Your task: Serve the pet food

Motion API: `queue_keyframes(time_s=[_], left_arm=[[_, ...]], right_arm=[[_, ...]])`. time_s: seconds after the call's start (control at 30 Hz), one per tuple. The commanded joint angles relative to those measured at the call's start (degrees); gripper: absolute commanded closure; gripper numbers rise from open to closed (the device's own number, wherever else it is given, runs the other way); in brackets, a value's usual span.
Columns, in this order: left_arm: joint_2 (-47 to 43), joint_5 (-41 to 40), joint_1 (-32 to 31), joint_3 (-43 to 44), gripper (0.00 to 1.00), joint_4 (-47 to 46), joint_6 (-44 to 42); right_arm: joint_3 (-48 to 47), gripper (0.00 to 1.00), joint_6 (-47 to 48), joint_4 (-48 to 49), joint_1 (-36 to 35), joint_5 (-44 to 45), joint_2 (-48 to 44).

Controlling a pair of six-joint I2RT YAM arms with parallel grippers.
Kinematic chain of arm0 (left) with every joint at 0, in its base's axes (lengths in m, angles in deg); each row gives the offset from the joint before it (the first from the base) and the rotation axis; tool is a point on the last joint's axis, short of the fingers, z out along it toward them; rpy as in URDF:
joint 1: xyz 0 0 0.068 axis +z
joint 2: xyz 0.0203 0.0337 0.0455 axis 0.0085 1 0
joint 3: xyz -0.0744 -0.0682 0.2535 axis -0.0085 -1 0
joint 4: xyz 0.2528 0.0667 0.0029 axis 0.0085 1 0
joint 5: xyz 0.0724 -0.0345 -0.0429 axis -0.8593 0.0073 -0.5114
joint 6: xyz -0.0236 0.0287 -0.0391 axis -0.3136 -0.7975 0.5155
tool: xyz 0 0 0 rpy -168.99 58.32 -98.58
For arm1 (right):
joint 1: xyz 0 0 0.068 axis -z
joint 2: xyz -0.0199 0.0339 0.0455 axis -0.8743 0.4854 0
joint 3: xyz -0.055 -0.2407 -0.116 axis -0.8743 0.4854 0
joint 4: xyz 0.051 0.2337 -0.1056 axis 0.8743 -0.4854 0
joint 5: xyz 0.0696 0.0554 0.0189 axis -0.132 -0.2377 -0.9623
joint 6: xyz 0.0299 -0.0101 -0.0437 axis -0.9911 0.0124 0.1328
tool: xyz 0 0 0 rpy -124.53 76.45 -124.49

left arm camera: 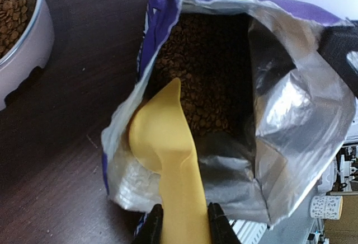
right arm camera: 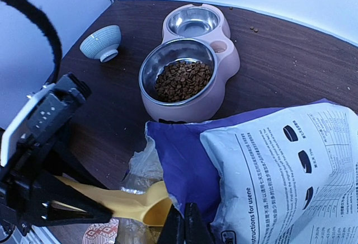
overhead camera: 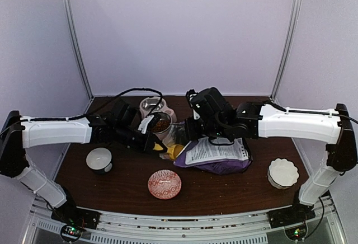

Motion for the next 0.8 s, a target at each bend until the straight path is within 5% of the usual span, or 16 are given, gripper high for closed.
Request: queue_keyframes(time_s=[0.0, 0.23, 0.33, 0.53, 0.77], left_arm=[[4.38, -0.37, -2.13, -0.03, 1.0, -13.14, 6.26], [7.86, -2.25, -2.85, 0.76, 1.0, -14.42, 7.34], [7.82, -3.59, -2.84, 0.25, 1.0, -13.59, 7.29], [6.74, -6.73, -2.84, -0.32, 1.0, -12.48, 7.27], [6.43, -8.16, -2.84, -0.93, 1.0, -11.86, 6.86]], right_arm=[[-3.8, 1.0, -0.67, 2.85, -0.22, -0.62, -0.47], [-2.83, 1.0, -0.1, 1.62, -0.12, 1.51, -1.72], [-1.15, 0.84, 0.17, 0.74, -0.11, 3.91, -3.52], [5.33, 0.34, -1.0, -1.93, 1.97, 8.1, -10.53], [20.43, 0.16, -5.31, -0.67, 12.34, 2.97, -21.15]])
